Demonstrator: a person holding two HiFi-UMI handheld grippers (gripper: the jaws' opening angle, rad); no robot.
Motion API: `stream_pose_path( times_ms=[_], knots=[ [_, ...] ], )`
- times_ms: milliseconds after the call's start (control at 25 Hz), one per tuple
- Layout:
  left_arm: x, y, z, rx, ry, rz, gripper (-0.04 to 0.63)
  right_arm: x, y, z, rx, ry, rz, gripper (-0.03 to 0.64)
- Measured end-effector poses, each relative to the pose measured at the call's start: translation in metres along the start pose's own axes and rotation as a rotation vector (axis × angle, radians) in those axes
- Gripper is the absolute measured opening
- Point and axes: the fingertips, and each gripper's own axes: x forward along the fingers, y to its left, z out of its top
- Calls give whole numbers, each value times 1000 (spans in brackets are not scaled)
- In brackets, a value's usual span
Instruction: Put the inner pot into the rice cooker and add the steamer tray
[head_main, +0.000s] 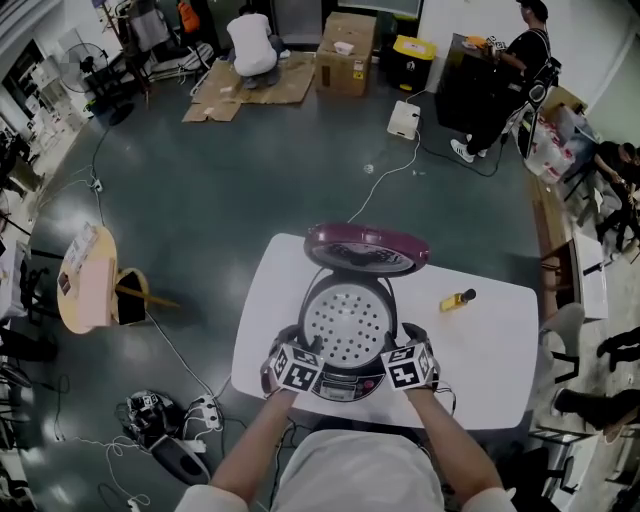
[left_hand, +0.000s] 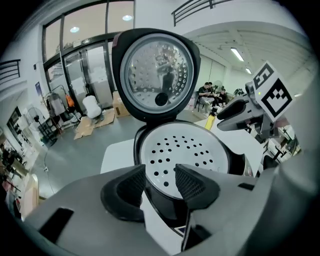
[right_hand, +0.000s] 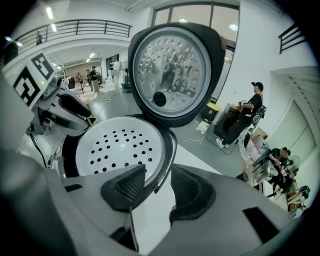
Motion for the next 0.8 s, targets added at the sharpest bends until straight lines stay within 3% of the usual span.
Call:
stream_pose_path(
  times_ms=[360, 800],
  knots=[
    [-48, -22, 34, -70, -178, 18, 128, -63, -7, 13, 82, -171, 57, 114],
    [-121, -90, 47, -178, -334, 77, 35, -150, -27, 3, 35, -347, 109, 49]
  ],
)
